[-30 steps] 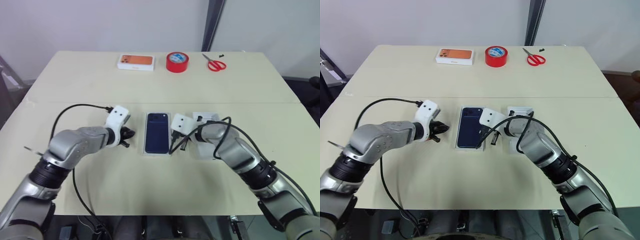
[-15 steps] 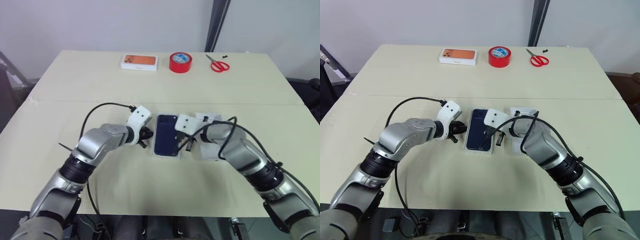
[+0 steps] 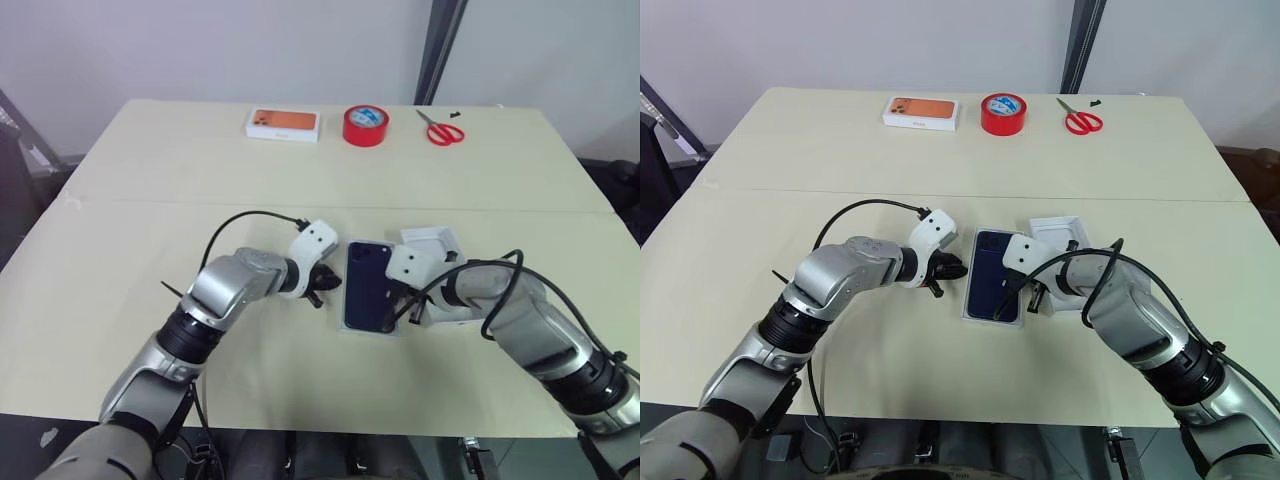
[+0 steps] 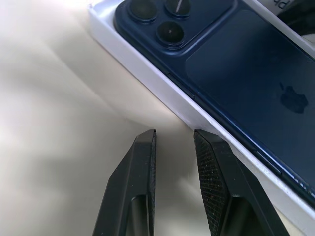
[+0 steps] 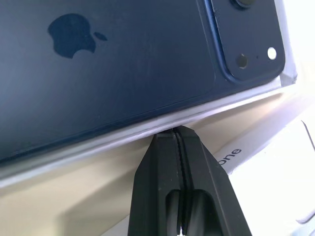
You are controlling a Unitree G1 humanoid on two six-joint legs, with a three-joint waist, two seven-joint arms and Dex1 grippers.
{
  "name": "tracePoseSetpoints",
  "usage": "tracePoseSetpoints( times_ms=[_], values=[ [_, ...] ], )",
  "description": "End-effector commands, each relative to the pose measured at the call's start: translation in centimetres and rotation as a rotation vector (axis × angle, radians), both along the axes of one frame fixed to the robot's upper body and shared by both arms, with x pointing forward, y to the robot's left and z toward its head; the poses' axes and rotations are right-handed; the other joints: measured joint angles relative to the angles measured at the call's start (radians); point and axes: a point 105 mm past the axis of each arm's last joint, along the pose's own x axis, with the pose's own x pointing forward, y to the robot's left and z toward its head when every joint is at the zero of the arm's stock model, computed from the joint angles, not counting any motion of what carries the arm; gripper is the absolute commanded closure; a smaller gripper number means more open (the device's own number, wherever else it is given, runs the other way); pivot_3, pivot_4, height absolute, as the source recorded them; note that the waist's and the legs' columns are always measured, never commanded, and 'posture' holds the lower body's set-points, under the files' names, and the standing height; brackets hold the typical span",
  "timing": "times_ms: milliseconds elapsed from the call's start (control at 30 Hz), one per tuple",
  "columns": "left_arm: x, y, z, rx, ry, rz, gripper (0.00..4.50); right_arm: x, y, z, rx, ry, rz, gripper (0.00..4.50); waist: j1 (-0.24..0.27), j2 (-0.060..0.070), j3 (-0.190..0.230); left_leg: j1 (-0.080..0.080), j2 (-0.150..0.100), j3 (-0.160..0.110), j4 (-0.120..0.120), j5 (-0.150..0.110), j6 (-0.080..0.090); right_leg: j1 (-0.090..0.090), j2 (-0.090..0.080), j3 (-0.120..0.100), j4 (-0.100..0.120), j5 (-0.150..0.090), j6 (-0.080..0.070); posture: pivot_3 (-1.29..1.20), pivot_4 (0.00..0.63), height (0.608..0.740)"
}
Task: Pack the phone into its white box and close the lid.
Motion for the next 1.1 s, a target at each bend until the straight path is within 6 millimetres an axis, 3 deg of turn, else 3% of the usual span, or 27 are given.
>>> tracePoseSetpoints(
  times_ms=[33, 367, 467, 700, 800, 967, 1100],
  values=[
    [-2.7, -2.3, -1.0, -0.013, 0.075, -0.137, 3.19, -0.3, 0.8, 1.1, 0.02, -0.044, 0.051, 4.5, 0.0, 0.0, 0.0, 0.0, 0.0, 0.0, 0.0, 0.0, 0.0, 0.0, 0.0, 0.0, 0.0, 0.0, 0.0, 0.0, 0.15, 0.725],
    [-1.2, -0.7, -0.6, -0.033, 0.055, -0.046, 3.19, -0.4, -1.1, 2.4, 0.022, -0.033, 0.009, 4.5, 0.0, 0.0, 0.0, 0.0, 0.0, 0.0, 0.0, 0.0, 0.0, 0.0, 0.0, 0.0, 0.0, 0.0, 0.0, 0.0, 0.15, 0.725],
    [-0.9, 0.4, 0.3, -0.067, 0.021, -0.025, 3.25, -1.1, -2.1, 3.6, 0.078, 0.009, -0.023, 3.62, 0.0, 0.0, 0.0, 0.0, 0.0, 0.0, 0.0, 0.0, 0.0, 0.0, 0.0, 0.0, 0.0, 0.0, 0.0, 0.0, 0.15, 0.725],
    [-0.8, 2.7, 2.6, -0.162, -0.172, -0.03, 3.25, -1.8, -3.5, 5.5, 0.283, 0.086, -0.209, 0.11, -0.013, 0.0, 0.0, 0.001, 0.003, 0.0, 0.0, 0.0, 0.0, 0.0, 0.001, 0.0, 0.002, 0.0, 0.0, 0.0, 0.15, 0.725],
    [-1.8, 3.7, 3.9, -0.216, -0.373, -0.105, 3.25, -1.7, -4.2, 4.7, 0.371, 0.17, -0.403, 0.11, -0.026, 0.001, 0.0, 0.001, 0.003, 0.0, 0.0, 0.0, 0.0, 0.0, 0.001, 0.0, 0.002, 0.0, 0.0, 0.0, 0.15, 0.725],
    [-4.1, 4.7, 4.1, -0.285, -0.451, -0.237, 3.25, -0.8, -4.5, 3.0, 0.466, 0.203, -0.55, 0.11, -0.024, 0.001, -0.001, 0.001, 0.003, 0.0, -0.001, 0.0, -0.001, -0.001, 0.0, 0.0, 0.001, 0.0, -0.001, 0.0, 0.15, 0.725],
    [-5.0, 5.1, 4.6, -0.34, -0.459, -0.28, 3.25, -0.5, -4.0, 2.4, 0.473, 0.199, -0.572, 0.11, -0.023, 0.001, -0.001, 0.0, 0.003, 0.0, -0.001, 0.0, 0.0, -0.001, -0.001, 0.0, 0.001, 0.0, -0.001, 0.0, 0.15, 0.725]
  ],
)
